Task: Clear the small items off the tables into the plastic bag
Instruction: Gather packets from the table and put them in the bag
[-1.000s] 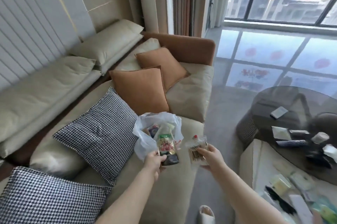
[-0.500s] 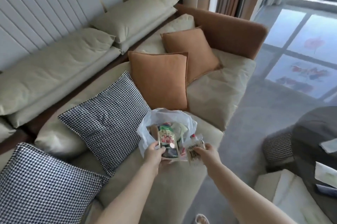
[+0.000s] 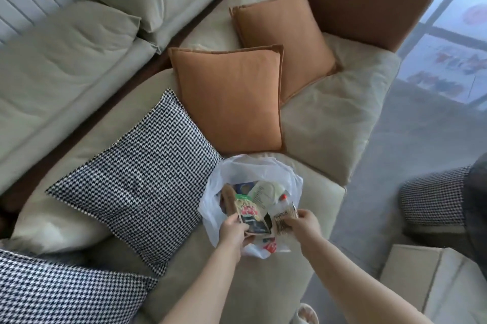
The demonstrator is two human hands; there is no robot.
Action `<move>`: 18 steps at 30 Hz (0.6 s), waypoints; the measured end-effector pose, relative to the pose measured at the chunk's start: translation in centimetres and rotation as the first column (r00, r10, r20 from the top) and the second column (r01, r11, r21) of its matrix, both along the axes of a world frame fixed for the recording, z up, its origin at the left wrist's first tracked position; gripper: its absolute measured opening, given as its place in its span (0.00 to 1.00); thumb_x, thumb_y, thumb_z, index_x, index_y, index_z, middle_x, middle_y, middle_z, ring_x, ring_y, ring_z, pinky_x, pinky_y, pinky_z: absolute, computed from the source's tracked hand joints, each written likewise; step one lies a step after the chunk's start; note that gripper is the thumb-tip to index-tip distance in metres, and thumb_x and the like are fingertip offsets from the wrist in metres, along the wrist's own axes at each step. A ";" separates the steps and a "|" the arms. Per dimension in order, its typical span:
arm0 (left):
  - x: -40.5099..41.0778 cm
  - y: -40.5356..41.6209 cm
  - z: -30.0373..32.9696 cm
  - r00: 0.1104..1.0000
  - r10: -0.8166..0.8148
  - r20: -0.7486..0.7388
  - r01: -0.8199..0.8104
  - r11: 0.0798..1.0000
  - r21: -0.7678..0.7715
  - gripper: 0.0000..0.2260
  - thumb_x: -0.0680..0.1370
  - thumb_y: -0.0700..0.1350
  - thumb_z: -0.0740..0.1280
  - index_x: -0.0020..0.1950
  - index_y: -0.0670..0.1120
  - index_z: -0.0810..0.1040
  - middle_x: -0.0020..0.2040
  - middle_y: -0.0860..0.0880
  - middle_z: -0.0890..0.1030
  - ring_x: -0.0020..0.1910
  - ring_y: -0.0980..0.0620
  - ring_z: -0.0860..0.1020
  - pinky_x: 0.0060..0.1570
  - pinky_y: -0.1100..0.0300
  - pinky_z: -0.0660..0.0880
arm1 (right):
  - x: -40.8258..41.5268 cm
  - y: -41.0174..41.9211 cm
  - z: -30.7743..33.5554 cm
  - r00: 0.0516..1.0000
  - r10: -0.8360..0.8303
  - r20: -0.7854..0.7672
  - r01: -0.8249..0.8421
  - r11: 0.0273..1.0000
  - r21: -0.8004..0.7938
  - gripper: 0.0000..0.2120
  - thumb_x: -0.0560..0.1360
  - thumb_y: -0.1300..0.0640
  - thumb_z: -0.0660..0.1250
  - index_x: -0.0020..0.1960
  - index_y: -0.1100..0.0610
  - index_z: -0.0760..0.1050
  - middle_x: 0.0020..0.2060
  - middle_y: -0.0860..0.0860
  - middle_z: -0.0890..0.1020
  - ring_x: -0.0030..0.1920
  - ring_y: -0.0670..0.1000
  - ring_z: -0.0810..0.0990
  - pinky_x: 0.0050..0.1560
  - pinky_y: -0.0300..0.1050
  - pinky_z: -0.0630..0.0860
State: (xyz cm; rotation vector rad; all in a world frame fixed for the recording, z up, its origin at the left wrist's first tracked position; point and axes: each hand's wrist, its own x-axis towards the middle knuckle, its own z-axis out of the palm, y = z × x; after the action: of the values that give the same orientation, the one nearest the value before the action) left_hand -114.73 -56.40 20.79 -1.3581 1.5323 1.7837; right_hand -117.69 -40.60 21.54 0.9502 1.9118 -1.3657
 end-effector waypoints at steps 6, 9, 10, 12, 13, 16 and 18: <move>-2.8 -1.6 -4.3 0.998 -0.050 0.037 0.049 0.998 0.025 0.25 0.76 0.28 0.57 0.72 0.43 0.67 0.57 0.41 0.78 0.52 0.44 0.79 0.51 0.50 0.79 | -2.5 -2.8 -3.8 0.998 -0.034 0.054 0.032 0.998 0.047 0.13 0.73 0.65 0.62 0.58 0.64 0.74 0.48 0.62 0.81 0.50 0.61 0.80 0.55 0.55 0.77; -3.1 -2.0 -4.8 0.997 -0.048 0.058 0.048 0.999 0.002 0.25 0.78 0.32 0.59 0.75 0.43 0.61 0.50 0.45 0.78 0.47 0.49 0.79 0.47 0.55 0.79 | -2.7 -3.5 -4.4 0.998 -0.004 0.056 0.000 0.997 0.079 0.16 0.76 0.60 0.61 0.63 0.62 0.71 0.50 0.59 0.79 0.47 0.58 0.79 0.57 0.54 0.76; -3.1 -2.0 -4.6 0.997 -0.048 0.060 0.047 0.999 0.003 0.24 0.79 0.33 0.59 0.75 0.42 0.61 0.49 0.45 0.77 0.46 0.50 0.79 0.47 0.56 0.78 | -2.6 -3.4 -4.4 0.998 0.005 0.070 -0.010 0.997 0.076 0.18 0.76 0.61 0.61 0.65 0.60 0.69 0.47 0.56 0.77 0.47 0.57 0.78 0.55 0.52 0.76; -3.0 -1.6 -3.6 0.996 -0.075 0.057 0.074 0.997 0.014 0.23 0.79 0.33 0.59 0.74 0.41 0.62 0.51 0.44 0.77 0.44 0.50 0.79 0.45 0.58 0.78 | -2.3 -2.9 -3.8 0.995 0.007 0.098 -0.013 0.998 0.054 0.21 0.75 0.64 0.61 0.68 0.58 0.67 0.47 0.54 0.75 0.47 0.55 0.76 0.51 0.50 0.75; -3.1 -1.4 -3.0 0.993 -0.101 0.054 0.100 0.995 0.018 0.22 0.79 0.33 0.59 0.73 0.40 0.64 0.52 0.43 0.77 0.44 0.50 0.79 0.43 0.59 0.78 | -2.1 -2.4 -3.3 0.994 0.008 0.110 -0.013 0.999 0.047 0.22 0.74 0.66 0.61 0.68 0.59 0.67 0.49 0.54 0.76 0.47 0.55 0.76 0.51 0.50 0.75; -3.1 -0.3 -1.2 0.978 -0.205 0.036 0.204 0.979 0.020 0.20 0.78 0.33 0.61 0.70 0.41 0.68 0.46 0.44 0.79 0.40 0.51 0.79 0.38 0.61 0.76 | -1.4 -0.8 -1.3 0.994 0.011 0.109 -0.017 0.999 0.052 0.22 0.74 0.66 0.65 0.67 0.62 0.68 0.56 0.57 0.77 0.53 0.56 0.77 0.57 0.50 0.74; -2.9 0.8 -0.2 0.952 -0.305 0.018 0.305 0.952 0.011 0.19 0.77 0.34 0.61 0.68 0.42 0.70 0.42 0.46 0.79 0.37 0.53 0.78 0.35 0.62 0.76 | -0.5 0.4 0.0 0.996 0.011 0.090 -0.016 0.998 0.060 0.23 0.74 0.65 0.66 0.68 0.63 0.68 0.62 0.58 0.75 0.57 0.57 0.77 0.59 0.49 0.73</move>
State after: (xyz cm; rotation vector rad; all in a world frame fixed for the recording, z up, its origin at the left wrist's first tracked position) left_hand -117.67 -55.58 20.64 -1.0621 1.6219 1.5790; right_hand -118.20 -40.23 21.53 1.0090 1.8980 -1.2429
